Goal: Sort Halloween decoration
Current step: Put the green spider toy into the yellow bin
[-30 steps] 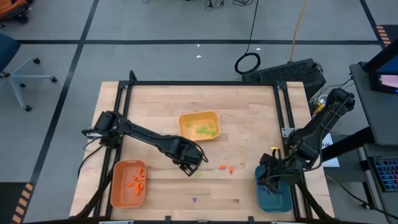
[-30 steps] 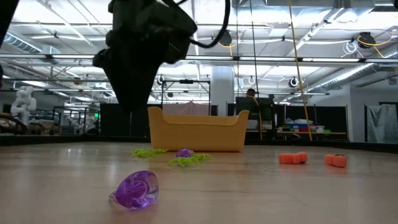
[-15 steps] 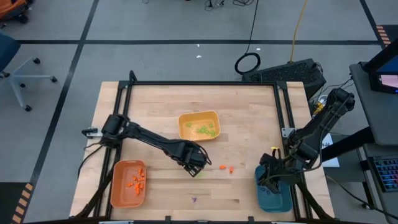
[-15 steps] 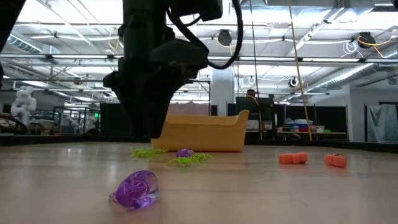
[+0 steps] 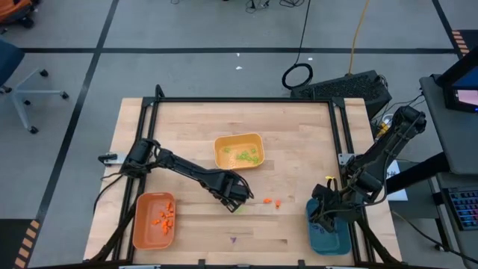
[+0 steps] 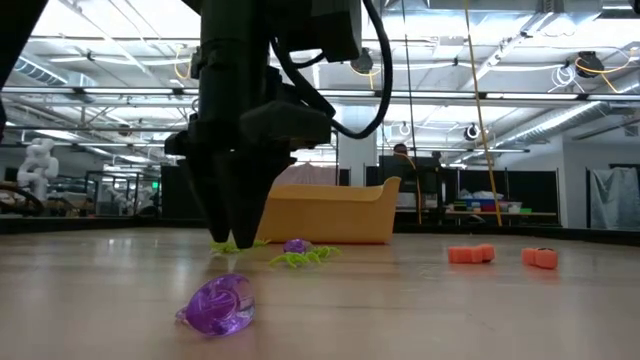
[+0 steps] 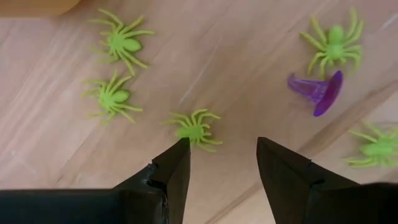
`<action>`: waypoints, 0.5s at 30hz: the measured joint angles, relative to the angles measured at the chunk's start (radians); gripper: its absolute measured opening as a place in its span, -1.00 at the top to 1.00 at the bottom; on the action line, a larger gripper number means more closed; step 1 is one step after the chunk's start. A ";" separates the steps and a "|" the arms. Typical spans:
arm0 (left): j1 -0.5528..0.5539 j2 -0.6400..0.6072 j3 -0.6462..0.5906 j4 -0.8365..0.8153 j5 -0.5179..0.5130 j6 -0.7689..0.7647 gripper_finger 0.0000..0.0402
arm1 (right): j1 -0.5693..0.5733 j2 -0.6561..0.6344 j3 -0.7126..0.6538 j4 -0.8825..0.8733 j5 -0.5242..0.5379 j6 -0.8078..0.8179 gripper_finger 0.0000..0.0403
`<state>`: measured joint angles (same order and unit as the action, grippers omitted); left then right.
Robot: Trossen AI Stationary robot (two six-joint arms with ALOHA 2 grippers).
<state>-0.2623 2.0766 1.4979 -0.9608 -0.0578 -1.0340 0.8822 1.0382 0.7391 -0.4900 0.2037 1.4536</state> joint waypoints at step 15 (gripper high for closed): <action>0.006 0.000 0.000 -0.025 -0.023 0.021 0.13 | 0.000 0.000 0.000 0.000 0.003 -0.007 0.42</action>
<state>-0.2566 2.0766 1.4979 -0.9858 -0.0812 -1.0134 0.8822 1.0381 0.7391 -0.4904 0.2063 1.4464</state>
